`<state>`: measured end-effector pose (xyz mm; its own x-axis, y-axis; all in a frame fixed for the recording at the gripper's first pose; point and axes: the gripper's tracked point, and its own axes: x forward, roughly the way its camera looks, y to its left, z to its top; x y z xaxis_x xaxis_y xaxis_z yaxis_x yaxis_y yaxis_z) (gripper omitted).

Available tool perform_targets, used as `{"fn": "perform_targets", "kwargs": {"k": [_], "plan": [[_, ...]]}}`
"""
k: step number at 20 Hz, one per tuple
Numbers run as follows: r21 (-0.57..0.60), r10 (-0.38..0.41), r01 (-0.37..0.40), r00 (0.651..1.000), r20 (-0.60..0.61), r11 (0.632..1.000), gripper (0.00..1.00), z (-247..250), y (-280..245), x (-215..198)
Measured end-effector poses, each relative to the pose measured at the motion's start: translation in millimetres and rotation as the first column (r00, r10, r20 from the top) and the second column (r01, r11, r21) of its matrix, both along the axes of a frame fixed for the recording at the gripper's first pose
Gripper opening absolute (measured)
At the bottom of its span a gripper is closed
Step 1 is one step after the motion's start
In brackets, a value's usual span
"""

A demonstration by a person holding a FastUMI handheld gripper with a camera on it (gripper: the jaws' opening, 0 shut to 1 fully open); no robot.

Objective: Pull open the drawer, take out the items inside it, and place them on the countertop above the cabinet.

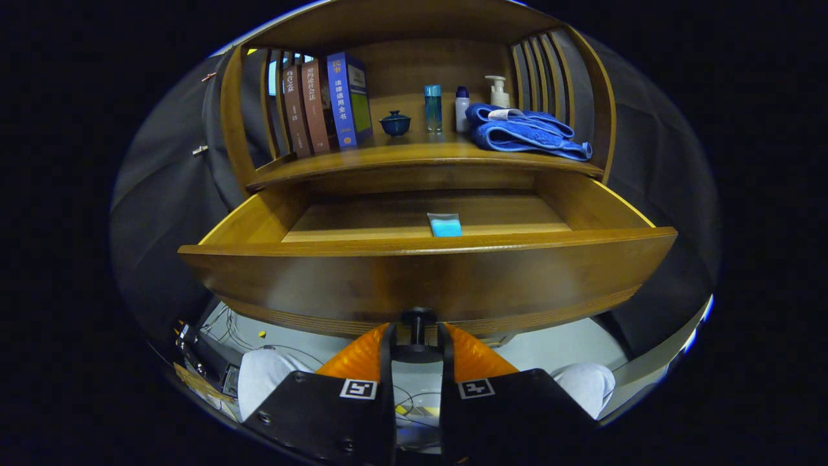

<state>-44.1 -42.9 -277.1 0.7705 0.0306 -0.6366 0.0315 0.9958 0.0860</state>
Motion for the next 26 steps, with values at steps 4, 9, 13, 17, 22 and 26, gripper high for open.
{"fn": "perform_targets", "kwargs": {"k": [4,9,13,17,22,26], "plan": [[0.003,-0.002,0.002,1.0,-0.031,1.0,0.3,-2.3,1.4,-28.8],[0.0,-0.001,0.001,0.997,-0.077,1.0,0.3,-13.1,5.6,-39.3],[-0.003,-0.023,0.023,0.997,-0.073,1.0,0.53,-0.5,-1.6,-47.1],[0.038,-0.002,0.0,0.999,0.047,0.999,0.99,54.1,1.8,-58.2],[0.056,0.01,-0.017,0.992,0.126,0.998,1.0,111.8,-6.6,-27.6],[0.016,0.01,-0.011,0.995,0.099,1.0,1.0,115.4,-20.6,22.2]]}}
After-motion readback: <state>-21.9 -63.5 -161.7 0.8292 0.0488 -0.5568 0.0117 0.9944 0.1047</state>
